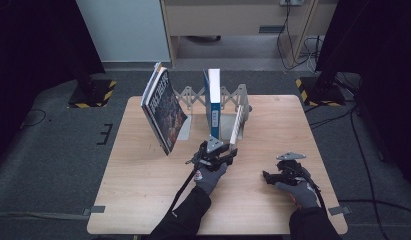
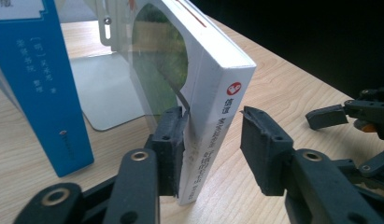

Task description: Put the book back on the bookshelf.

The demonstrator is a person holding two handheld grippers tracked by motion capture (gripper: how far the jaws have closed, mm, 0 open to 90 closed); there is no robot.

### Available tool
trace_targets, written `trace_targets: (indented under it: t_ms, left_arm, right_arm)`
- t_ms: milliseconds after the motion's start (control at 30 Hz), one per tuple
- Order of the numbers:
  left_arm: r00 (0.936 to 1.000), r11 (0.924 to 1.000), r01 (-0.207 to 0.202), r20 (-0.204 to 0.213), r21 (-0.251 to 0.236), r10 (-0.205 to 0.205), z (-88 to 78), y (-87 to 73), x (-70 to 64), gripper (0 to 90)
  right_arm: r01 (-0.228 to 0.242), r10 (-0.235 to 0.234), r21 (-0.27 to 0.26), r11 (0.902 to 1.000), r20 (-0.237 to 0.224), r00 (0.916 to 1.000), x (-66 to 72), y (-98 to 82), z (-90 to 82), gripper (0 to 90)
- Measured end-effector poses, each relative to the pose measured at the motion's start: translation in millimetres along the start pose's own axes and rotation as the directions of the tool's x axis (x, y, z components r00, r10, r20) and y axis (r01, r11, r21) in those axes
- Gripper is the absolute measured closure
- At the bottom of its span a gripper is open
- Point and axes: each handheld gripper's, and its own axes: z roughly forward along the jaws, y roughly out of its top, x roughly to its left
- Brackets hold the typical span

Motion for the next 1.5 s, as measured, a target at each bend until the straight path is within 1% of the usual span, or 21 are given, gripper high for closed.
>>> trace_targets:
  t_ms: [33,67,133,200,333,433,467,500,567,633,667,733,800,867,967,1067,1133,1233,1333,1400,1500]
  left_arm:
    - [1.0,1.0,0.006,-0.003,0.003,-0.006,0.8,0.2,0.7,61.6]
    - [0.9999,0.9999,0.014,0.003,0.004,-0.014,2.5,0.2,1.0,62.4]
    - [0.9999,0.9999,0.012,-0.003,0.005,-0.012,4.9,0.9,1.4,64.2]
    - [0.9999,0.9999,0.015,0.001,0.007,-0.015,8.1,2.3,1.9,64.1]
    - [1.0,0.9998,0.007,-0.007,0.017,-0.007,15.8,8.8,3.0,64.2]
    - [0.9998,0.9994,0.018,-0.009,0.03,-0.018,22.9,14.6,3.7,64.2]
    - [0.9999,0.9994,0.012,-0.009,0.032,-0.012,25.3,16.3,3.6,64.0]
    - [1.0,0.9994,0.004,-0.006,0.034,-0.004,28.6,17.7,3.6,63.7]
    - [0.9998,0.9991,0.013,0.011,0.04,-0.014,31.2,19.1,5.2,62.6]
    - [0.9996,0.999,0.019,0.02,0.041,-0.02,31.6,18.6,6.3,61.9]
    - [0.9998,0.9989,0.007,0.016,0.047,-0.007,29.9,17.6,6.5,61.9]
    - [0.9996,0.9985,0.001,0.026,0.054,-0.003,28.3,15.2,5.9,62.3]
    - [0.9998,0.9981,-0.005,0.022,0.061,0.003,27.9,14.0,5.6,63.3]
    - [0.9995,0.9982,0.006,0.029,0.059,-0.008,29.8,13.8,5.4,63.8]
    - [0.9996,0.9981,0.014,0.024,0.059,-0.015,33.2,17.6,5.1,63.5]
    - [0.9999,0.9975,0.007,0.013,0.07,-0.008,38.0,22.0,6.1,63.4]
    - [0.9998,0.9974,0.018,0.009,0.07,-0.018,41.5,24.2,6.8,63.3]
    - [0.9998,0.9968,0.022,0.003,0.077,-0.022,46.5,27.0,6.8,62.9]
    - [0.9998,0.9964,0.015,-0.011,0.084,-0.014,51.1,30.1,5.8,62.8]
    - [0.9994,0.9959,0.032,-0.014,0.084,-0.031,53.8,31.8,6.6,62.7]
    - [0.9993,0.9958,0.028,-0.026,0.087,-0.026,57.5,34.8,7.2,62.7]
  right_arm:
    - [0.0,0.0,0.0,1.0,0.0,1.0,0.0,0.0,0.0,11.1]
    - [0.0,0.0,0.0,1.0,0.0,1.0,0.0,0.0,0.0,11.1]
    - [0.001,-0.001,0.0,1.0,-0.001,1.0,-0.1,0.0,0.0,11.0]
    - [0.001,-0.001,0.0,1.0,-0.001,1.0,-0.1,0.0,0.1,11.0]
    - [0.001,-0.001,0.0,1.0,-0.001,1.0,-0.1,0.0,0.0,11.0]
    - [0.001,-0.001,0.0,1.0,-0.001,1.0,-0.2,0.1,0.0,11.0]
    - [0.001,-0.001,0.0,1.0,-0.002,1.0,-0.2,0.1,0.1,11.0]
    - [0.001,-0.001,0.0,1.0,-0.002,1.0,-0.3,0.1,0.1,11.0]
    - [0.002,-0.002,-0.001,1.0,-0.001,1.0,-0.4,0.1,0.1,11.0]
    - [0.001,-0.001,0.0,1.0,-0.002,1.0,-0.3,0.1,0.0,11.0]
    - [0.001,-0.001,0.0,1.0,-0.002,1.0,-0.3,0.1,0.1,11.0]
    - [0.0,0.0,0.0,1.0,-0.002,1.0,-0.2,0.1,0.1,11.0]
    - [0.0,0.0,0.0,1.0,-0.002,1.0,-0.1,0.1,0.1,11.0]
    - [0.0,0.0,0.0,1.0,-0.002,1.0,0.0,0.1,0.1,11.0]
    - [0.002,-0.002,-0.001,1.0,-0.001,1.0,0.0,0.1,0.2,11.0]
    - [0.003,-0.003,-0.001,1.0,-0.002,1.0,-0.1,0.0,0.2,11.0]
    - [0.003,-0.003,-0.001,1.0,-0.002,1.0,0.1,0.0,0.2,11.0]
    - [0.002,-0.002,-0.001,1.0,-0.002,1.0,0.0,0.1,0.1,11.0]
    - [0.003,-0.003,-0.001,1.0,-0.003,1.0,0.0,0.0,0.1,11.0]
    - [0.002,-0.002,-0.001,1.0,-0.003,1.0,0.1,0.1,0.1,11.0]
    - [0.003,-0.003,-0.001,1.0,-0.003,1.0,0.1,0.0,0.1,11.0]
